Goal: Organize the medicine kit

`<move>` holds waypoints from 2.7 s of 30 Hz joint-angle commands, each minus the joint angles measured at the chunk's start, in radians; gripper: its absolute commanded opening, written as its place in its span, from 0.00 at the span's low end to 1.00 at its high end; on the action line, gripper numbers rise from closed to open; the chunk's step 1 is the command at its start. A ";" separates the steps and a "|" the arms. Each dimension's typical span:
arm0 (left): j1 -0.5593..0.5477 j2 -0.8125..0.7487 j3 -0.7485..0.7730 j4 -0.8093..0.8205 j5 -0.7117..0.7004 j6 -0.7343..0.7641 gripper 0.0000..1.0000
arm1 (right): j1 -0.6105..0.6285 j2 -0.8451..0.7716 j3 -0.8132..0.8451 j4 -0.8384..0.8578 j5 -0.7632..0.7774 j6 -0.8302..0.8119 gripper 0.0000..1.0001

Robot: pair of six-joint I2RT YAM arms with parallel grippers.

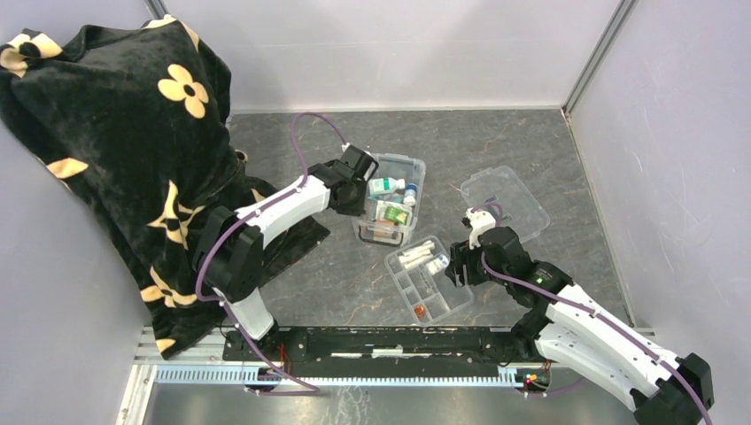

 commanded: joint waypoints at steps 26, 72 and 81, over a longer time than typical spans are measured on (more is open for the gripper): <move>-0.077 -0.106 0.020 0.018 0.083 -0.103 0.51 | 0.217 0.096 -0.105 0.176 0.042 0.205 0.67; -0.017 -0.154 -0.056 0.027 0.115 -0.061 0.51 | 0.379 0.417 0.011 0.247 0.285 0.194 0.39; -0.017 -0.154 -0.063 0.045 0.140 -0.073 0.50 | 0.385 0.418 0.002 0.233 0.311 0.196 0.20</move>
